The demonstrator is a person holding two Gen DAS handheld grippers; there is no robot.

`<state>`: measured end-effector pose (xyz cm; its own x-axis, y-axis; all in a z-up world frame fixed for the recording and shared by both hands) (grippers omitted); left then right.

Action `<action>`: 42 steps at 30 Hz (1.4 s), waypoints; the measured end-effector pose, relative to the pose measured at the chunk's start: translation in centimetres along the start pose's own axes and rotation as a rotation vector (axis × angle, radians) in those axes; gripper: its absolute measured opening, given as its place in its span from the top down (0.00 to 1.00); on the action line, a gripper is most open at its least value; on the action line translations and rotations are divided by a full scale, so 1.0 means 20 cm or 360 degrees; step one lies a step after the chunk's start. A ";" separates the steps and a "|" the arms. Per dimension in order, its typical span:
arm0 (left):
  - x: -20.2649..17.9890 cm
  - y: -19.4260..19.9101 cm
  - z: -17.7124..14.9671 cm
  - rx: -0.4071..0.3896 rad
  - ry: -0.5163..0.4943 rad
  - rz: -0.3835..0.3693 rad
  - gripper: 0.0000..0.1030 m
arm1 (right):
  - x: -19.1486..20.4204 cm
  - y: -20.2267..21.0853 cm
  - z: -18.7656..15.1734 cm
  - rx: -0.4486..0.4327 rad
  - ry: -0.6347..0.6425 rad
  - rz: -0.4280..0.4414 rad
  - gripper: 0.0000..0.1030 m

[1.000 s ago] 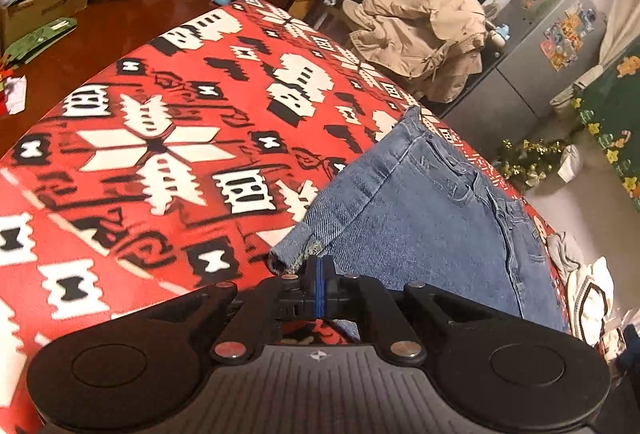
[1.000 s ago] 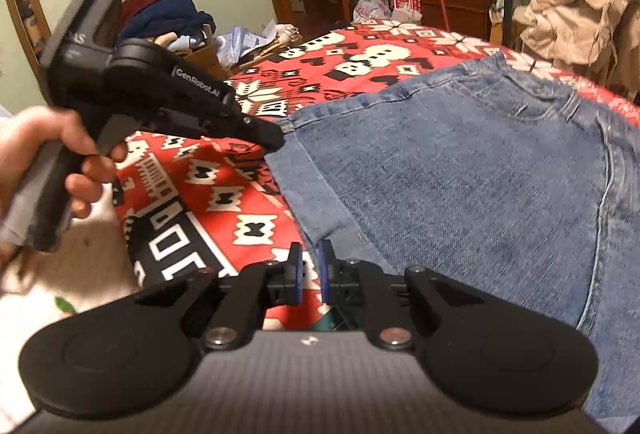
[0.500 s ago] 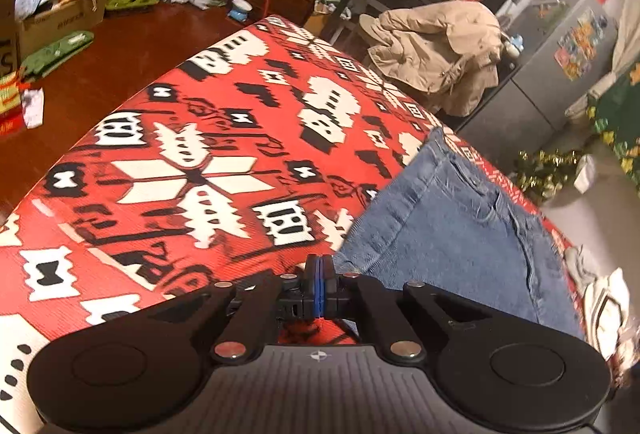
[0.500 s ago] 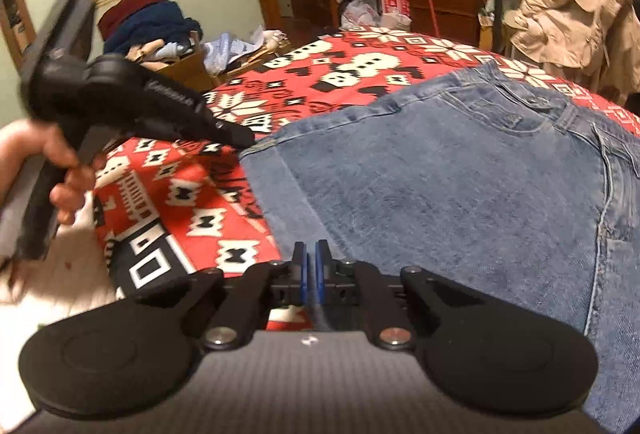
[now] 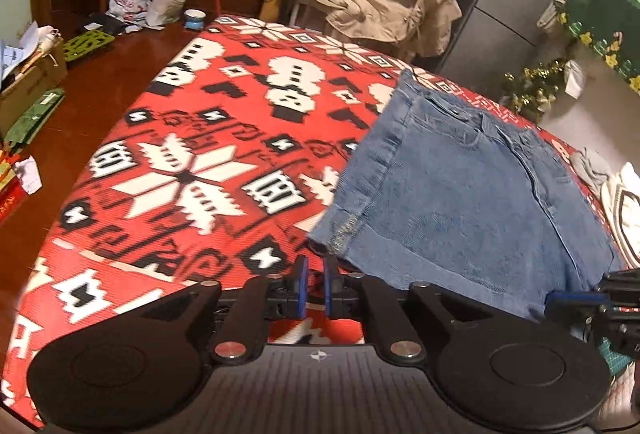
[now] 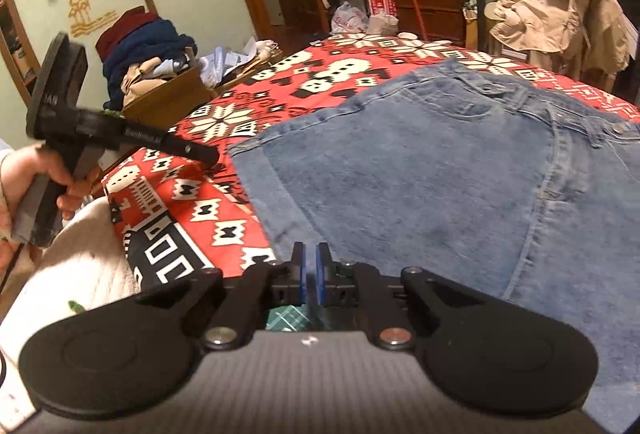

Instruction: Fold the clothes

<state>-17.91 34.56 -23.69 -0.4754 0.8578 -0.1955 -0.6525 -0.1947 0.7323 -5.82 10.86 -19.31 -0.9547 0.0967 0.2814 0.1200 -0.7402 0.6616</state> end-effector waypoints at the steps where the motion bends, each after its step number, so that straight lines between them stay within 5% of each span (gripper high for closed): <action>1: -0.01 -0.01 0.00 -0.0005 -0.0026 0.0017 0.91 | -0.01 0.01 0.00 -0.0003 -0.0003 -0.0009 0.94; 13: 0.00 0.04 0.08 -0.0077 0.0024 0.0026 0.91 | -0.13 0.15 -0.10 0.0026 0.0004 -0.0144 0.93; 17: -0.01 0.00 0.09 -0.0071 0.0082 -0.0049 0.75 | -0.16 0.16 -0.17 0.0081 -0.0003 -0.0161 0.93; 20: -0.03 -0.04 0.10 -0.0036 0.0061 -0.0031 0.75 | -0.13 0.16 -0.21 0.0104 0.0023 -0.0154 0.91; 29: -0.09 0.00 0.12 -0.0071 0.0021 0.0007 0.76 | -0.08 0.11 -0.13 0.0053 0.0050 -0.0160 0.91; 36: -0.28 0.07 0.14 -0.0117 -0.0036 -0.0133 0.76 | -0.04 0.10 -0.19 0.0108 0.0049 -0.0123 0.91; 42: -0.59 0.02 0.10 -0.0067 -0.0141 -0.0344 0.76 | -0.15 0.31 -0.09 -0.0074 -0.0054 -0.0194 0.91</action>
<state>-11.39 25.34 -19.65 -0.2693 0.9198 -0.2853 -0.7583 -0.0199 0.6516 -2.61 4.88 -17.29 -0.9516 0.2096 0.2246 -0.0098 -0.7514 0.6598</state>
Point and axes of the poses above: each gripper's, at about its wrist camera, not at the fingertips, and y roughly against the way its jaws point, x to its left, z to its top, the point moved 9 cm from there along -y, roughly the way its jaws point, and after that the axes turned 4 degrees about -y, right-handed, at the moved point
